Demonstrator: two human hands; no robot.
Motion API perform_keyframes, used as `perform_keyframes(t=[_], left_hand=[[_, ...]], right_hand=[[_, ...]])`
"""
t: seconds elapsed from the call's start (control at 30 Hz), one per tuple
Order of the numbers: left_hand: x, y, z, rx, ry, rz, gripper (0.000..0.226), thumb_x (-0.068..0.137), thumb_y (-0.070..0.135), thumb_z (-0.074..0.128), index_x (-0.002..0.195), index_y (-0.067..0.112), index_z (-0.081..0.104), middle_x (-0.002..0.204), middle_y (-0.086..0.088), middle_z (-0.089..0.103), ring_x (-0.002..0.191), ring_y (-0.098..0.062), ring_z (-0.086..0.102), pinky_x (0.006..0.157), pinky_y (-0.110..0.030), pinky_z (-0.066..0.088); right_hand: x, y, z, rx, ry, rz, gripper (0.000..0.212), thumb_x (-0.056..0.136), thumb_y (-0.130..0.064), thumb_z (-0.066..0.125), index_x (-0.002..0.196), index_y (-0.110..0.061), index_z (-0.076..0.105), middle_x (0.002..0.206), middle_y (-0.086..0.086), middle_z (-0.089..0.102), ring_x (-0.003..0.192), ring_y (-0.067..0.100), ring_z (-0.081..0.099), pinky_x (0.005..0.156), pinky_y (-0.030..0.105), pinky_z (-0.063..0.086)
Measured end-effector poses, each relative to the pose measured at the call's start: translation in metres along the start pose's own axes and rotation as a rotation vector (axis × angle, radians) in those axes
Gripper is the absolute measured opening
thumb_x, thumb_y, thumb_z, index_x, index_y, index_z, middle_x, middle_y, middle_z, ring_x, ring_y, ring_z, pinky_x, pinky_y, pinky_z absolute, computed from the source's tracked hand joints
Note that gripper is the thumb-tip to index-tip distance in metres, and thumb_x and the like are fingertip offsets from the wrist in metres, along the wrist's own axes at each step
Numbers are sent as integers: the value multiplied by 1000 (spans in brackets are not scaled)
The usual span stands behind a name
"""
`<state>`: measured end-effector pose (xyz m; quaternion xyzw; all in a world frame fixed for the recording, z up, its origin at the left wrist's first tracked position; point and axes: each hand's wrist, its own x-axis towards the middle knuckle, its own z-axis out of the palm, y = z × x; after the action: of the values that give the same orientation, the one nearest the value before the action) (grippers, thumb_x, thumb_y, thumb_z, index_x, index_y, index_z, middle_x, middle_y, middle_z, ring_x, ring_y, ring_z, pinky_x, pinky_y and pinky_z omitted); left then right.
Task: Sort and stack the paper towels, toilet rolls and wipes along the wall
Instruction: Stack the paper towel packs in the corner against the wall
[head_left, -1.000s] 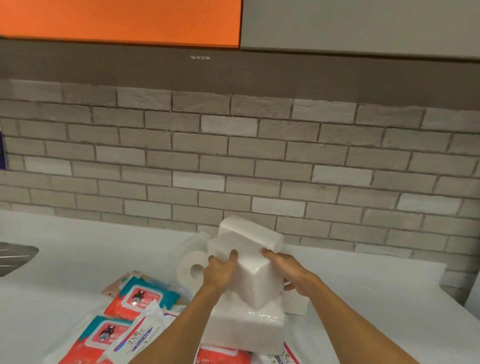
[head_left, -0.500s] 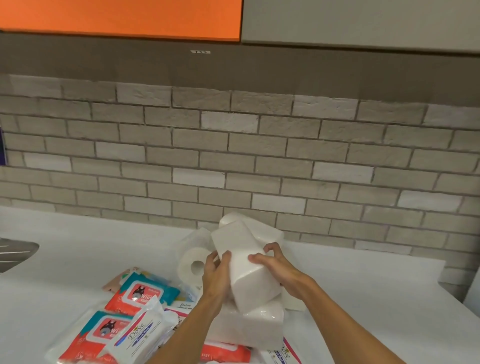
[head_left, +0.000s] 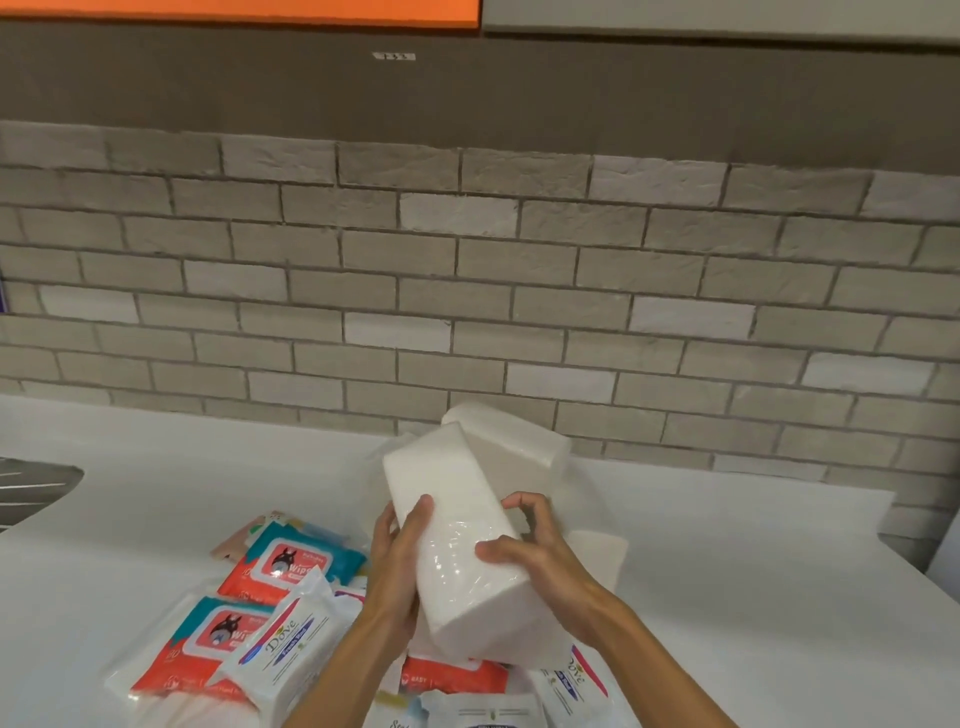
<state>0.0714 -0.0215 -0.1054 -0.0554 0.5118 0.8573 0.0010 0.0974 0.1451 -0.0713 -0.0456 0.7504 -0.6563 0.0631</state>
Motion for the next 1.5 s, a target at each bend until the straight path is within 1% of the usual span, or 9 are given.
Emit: perform_keyframes(t=[0.17, 0.27, 0.37, 0.5, 0.7, 0.9, 1.07, 1.33, 1.5], left_hand=[[-5, 7, -24, -60, -47, -54, 92, 56, 46, 89, 134, 15, 51, 116, -24, 68, 104, -46, 67, 87, -66, 52], [-14, 8, -39, -150, -62, -98, 85, 56, 41, 87, 129, 11, 55, 116, -26, 68, 104, -47, 65, 90, -64, 51], [-25, 10, -58, -193, -54, -104, 63, 67, 35, 78, 123, 12, 59, 105, -22, 71, 91, -41, 67, 79, -51, 56], [-35, 8, -79, -138, -22, -87, 70, 65, 33, 80, 128, 12, 57, 113, -23, 70, 96, -44, 68, 73, -50, 57], [-51, -4, -87, -54, -8, -72, 72, 57, 34, 84, 123, 15, 61, 108, -21, 72, 97, -45, 69, 81, -55, 56], [-54, -18, -81, -67, 67, -78, 87, 49, 36, 88, 129, 21, 57, 109, -17, 73, 100, -41, 70, 89, -58, 54], [-58, -23, -74, -113, 98, -80, 77, 61, 30, 81, 132, 22, 52, 107, -14, 74, 99, -39, 70, 88, -56, 55], [-65, -23, -76, -129, 140, -68, 71, 64, 29, 77, 131, 21, 52, 110, -15, 73, 101, -38, 69, 90, -57, 53], [-65, -23, -84, -135, 162, -95, 74, 63, 36, 80, 131, 24, 54, 111, -16, 73, 101, -40, 69, 88, -61, 53]], right_hand=[[-15, 0, 15, -3, -101, 15, 63, 64, -45, 75, 116, -39, 39, 110, 11, 67, 90, 25, 67, 76, 34, 52], [-20, -10, 13, -54, -189, 16, 46, 78, -49, 63, 119, -32, 49, 101, -1, 70, 87, 16, 63, 80, 29, 46], [-10, -14, 1, -162, -102, 3, 41, 81, -53, 60, 108, -23, 66, 107, -4, 70, 89, 12, 64, 78, 22, 46], [23, 0, -29, -406, 69, -64, 11, 89, -31, 69, 98, -24, 71, 105, -9, 70, 103, 8, 63, 87, 21, 48], [60, 26, -52, -796, -41, 224, 52, 85, -48, 68, 127, -20, 57, 123, -2, 54, 118, 20, 55, 100, 29, 45], [52, 32, -45, -748, -105, 263, 66, 72, -61, 74, 122, -19, 63, 119, -1, 63, 105, 16, 64, 96, 32, 52], [46, 39, -40, -610, -110, 258, 54, 70, -59, 78, 115, -30, 65, 113, 1, 66, 98, 17, 68, 94, 36, 54], [33, 24, -39, -367, -225, 443, 41, 79, -53, 71, 116, -37, 59, 122, 1, 64, 110, 22, 65, 94, 43, 53], [34, 31, -32, -259, -258, 496, 57, 76, -51, 75, 126, -36, 53, 125, 1, 64, 113, 23, 64, 101, 45, 49]])
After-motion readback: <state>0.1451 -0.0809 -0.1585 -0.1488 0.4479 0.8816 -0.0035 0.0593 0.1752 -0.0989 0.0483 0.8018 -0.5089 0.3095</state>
